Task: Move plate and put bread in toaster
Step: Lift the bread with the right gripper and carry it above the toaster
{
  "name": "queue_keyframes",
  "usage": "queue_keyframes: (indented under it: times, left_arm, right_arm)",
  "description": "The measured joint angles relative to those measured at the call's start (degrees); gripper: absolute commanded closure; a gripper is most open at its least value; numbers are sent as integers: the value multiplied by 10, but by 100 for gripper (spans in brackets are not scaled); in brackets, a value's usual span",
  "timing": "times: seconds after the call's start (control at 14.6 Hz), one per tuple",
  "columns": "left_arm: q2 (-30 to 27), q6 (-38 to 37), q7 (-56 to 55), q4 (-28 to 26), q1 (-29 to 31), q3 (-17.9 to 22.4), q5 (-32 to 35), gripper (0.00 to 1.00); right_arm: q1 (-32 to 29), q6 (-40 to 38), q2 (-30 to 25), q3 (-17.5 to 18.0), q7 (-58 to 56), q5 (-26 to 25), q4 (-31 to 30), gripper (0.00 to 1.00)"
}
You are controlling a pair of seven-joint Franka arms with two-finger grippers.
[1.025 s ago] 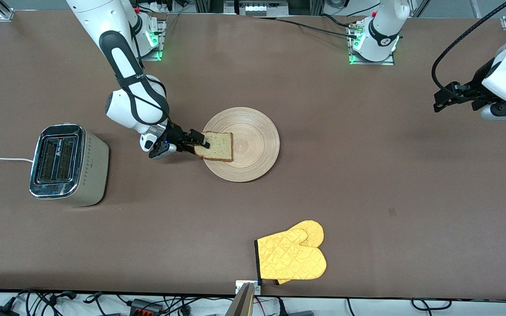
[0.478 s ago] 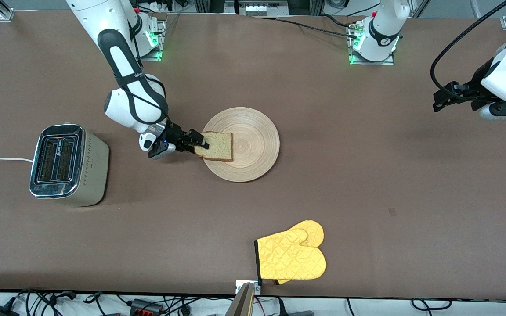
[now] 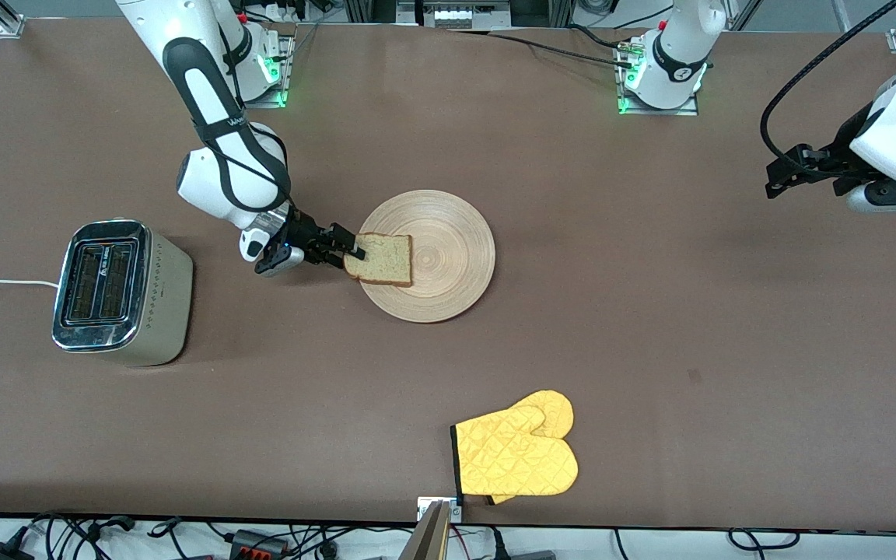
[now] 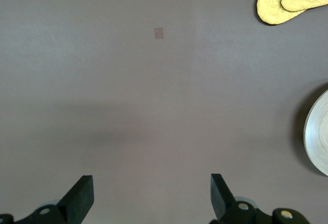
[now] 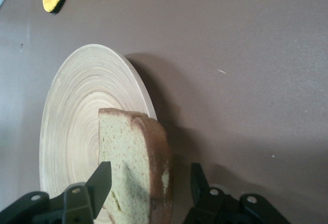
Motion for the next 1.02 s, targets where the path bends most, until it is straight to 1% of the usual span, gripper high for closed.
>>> queue_keyframes:
  times: [0.14, 0.2, 0.27, 0.41, 0.48, 0.55, 0.61, 0.89, 1.02]
  left_arm:
    - [0, 0, 0, 0, 0, 0, 0, 0]
    - [0, 0, 0, 0, 0, 0, 0, 0]
    - [0, -1, 0, 0, 0, 0, 0, 0]
    - [0, -1, 0, 0, 0, 0, 0, 0]
    - [0, -1, 0, 0, 0, 0, 0, 0]
    - [0, -1, 0, 0, 0, 0, 0, 0]
    - [0, -1, 0, 0, 0, 0, 0, 0]
    - [0, -7, 0, 0, 0, 0, 0, 0]
    - [0, -10, 0, 0, 0, 0, 0, 0]
  right_arm:
    - [0, 0, 0, 0, -1, 0, -2, 56]
    - [0, 0, 0, 0, -1, 0, -2, 62]
    - [0, 0, 0, 0, -1, 0, -2, 66]
    - [0, 0, 0, 0, -1, 0, -2, 78]
    - [0, 0, 0, 0, -1, 0, -2, 89]
    - [0, 0, 0, 0, -1, 0, -2, 96]
    - [0, 0, -1, 0, -1, 0, -2, 100]
    - [-7, 0, -8, -3, -2, 0, -2, 100]
    - [-18, 0, -23, -5, -2, 0, -2, 100]
